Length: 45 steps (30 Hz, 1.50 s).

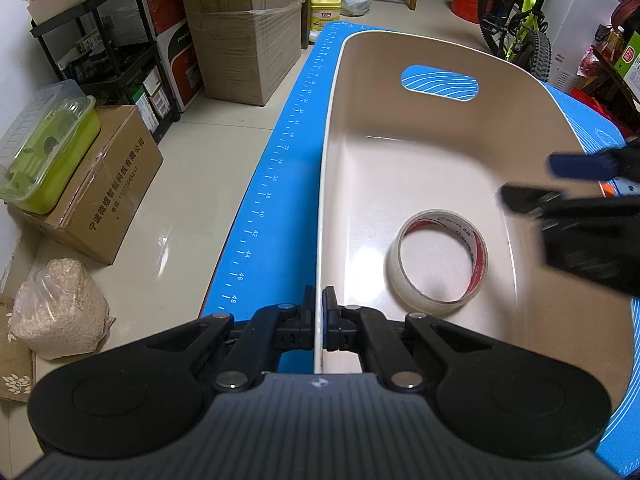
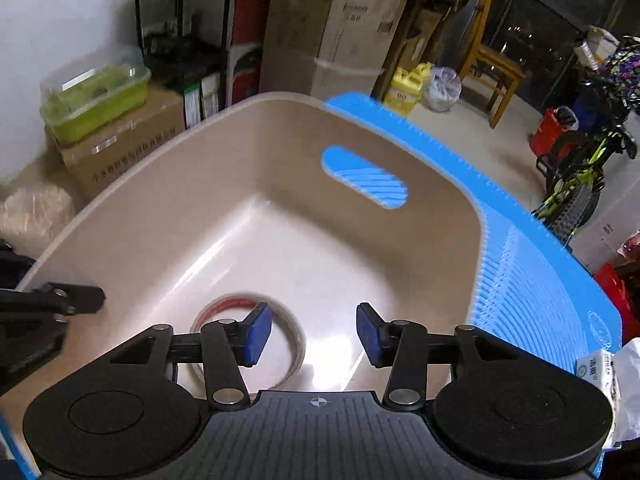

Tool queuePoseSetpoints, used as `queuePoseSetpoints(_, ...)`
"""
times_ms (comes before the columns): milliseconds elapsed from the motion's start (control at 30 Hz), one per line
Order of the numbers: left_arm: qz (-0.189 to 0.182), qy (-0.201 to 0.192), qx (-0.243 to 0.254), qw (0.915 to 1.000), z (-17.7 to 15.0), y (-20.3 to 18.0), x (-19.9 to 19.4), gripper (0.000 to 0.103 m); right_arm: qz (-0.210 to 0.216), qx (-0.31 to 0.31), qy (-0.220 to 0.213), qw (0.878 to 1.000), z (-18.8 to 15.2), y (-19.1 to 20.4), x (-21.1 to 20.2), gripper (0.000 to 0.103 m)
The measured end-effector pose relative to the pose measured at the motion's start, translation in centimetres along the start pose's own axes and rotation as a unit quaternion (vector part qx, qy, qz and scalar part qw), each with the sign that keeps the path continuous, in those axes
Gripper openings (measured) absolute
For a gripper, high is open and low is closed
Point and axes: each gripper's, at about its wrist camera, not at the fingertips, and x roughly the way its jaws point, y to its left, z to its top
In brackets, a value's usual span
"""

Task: Organize rigid objects
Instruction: 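Carry the clear tape roll into the bin and open the right gripper, then move the right gripper to the black remote and grasp it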

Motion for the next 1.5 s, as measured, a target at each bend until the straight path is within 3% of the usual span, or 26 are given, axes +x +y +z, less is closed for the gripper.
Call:
queuePoseSetpoints(300,0.001,0.0,0.001,1.0,0.0,-0.1,0.0,0.004,-0.027,0.059,-0.079,0.995,-0.8,-7.3,-6.8,0.065)
queuePoseSetpoints(600,0.001,0.0,0.001,1.0,0.0,0.1,0.0,0.004,-0.061,0.078,-0.044,0.994,-6.3,-12.3,-6.3,0.066)
queuePoseSetpoints(733,0.002,0.0,0.002,1.0,-0.1,0.2,-0.1,0.004,-0.045,0.059,-0.024,0.997,-9.3,-12.0,-4.7,0.066)
queuePoseSetpoints(933,0.002,-0.001,0.003,1.0,0.0,0.4,-0.1,0.004,0.016,0.005,-0.011,1.0,-12.6,-10.1,-2.6,0.066)
queuePoseSetpoints(1167,0.004,-0.001,0.004,1.0,-0.1,0.4,-0.1,0.004,0.068,-0.025,-0.01,0.997,-13.4,-8.2,-1.6,0.066)
queuePoseSetpoints(1367,0.004,-0.001,0.004,1.0,-0.2,0.1,-0.1,0.005,0.068,-0.067,-0.002,0.995,-13.6,-6.5,-0.6,0.066)
queuePoseSetpoints(1500,0.005,-0.001,0.004,1.0,-0.1,0.1,-0.1,0.005,0.033,-0.057,-0.002,0.998,-13.9,-6.9,-0.9,0.067)
